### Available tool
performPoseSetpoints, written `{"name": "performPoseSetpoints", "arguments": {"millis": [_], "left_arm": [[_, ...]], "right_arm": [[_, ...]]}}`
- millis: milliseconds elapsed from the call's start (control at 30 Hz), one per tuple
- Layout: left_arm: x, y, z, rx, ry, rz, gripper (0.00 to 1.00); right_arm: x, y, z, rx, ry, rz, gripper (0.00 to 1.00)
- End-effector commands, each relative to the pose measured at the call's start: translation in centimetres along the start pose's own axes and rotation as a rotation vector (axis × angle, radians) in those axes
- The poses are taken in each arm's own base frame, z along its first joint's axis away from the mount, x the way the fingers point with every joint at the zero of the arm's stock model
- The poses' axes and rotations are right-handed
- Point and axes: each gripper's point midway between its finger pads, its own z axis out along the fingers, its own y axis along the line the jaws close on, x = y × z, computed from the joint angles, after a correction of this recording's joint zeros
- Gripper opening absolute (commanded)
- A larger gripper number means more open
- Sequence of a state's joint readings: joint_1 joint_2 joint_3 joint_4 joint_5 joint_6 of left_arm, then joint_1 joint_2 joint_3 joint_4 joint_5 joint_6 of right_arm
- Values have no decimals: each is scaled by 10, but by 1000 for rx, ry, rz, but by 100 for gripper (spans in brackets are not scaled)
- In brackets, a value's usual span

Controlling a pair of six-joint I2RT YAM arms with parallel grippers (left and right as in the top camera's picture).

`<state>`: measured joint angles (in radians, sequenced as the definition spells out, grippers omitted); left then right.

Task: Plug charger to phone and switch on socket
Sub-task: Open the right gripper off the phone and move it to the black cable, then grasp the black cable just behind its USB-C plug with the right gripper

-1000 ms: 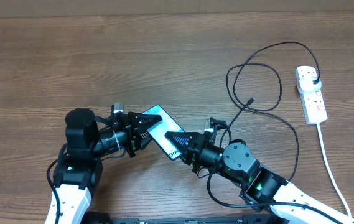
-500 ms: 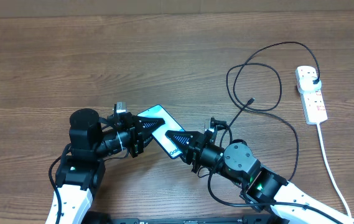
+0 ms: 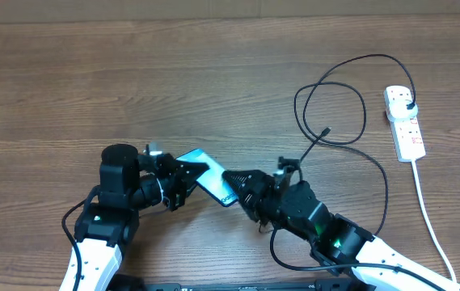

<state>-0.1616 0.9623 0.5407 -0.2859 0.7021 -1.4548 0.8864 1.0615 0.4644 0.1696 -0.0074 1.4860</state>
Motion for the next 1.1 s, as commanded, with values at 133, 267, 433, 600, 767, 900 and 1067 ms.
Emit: {"name": "performPoseSetpoints", "arguments": {"millis": [133, 267, 433, 600, 767, 900, 1067], "left_arm": [[-25, 24, 6, -112, -105, 20, 4], [-25, 27, 19, -119, -43, 5, 4], [-20, 9, 36, -35, 69, 51, 4], [-12, -4, 47, 31, 183, 62, 4], [-9, -1, 51, 29, 228, 52, 4], [-10, 0, 52, 26, 229, 49, 4], [-9, 0, 52, 27, 230, 51, 4]], "right_arm": [[-56, -6, -6, 82, -182, -350, 87], [-100, -27, -23, 272, -257, -366, 87], [-160, -48, -62, 500, -379, -316, 87], [-206, -76, -76, 666, -418, -277, 87], [-226, -110, -64, 858, -320, -252, 78], [-221, -133, -43, 958, -207, -230, 58], [-209, -160, -21, 1006, -134, -225, 57]]}}
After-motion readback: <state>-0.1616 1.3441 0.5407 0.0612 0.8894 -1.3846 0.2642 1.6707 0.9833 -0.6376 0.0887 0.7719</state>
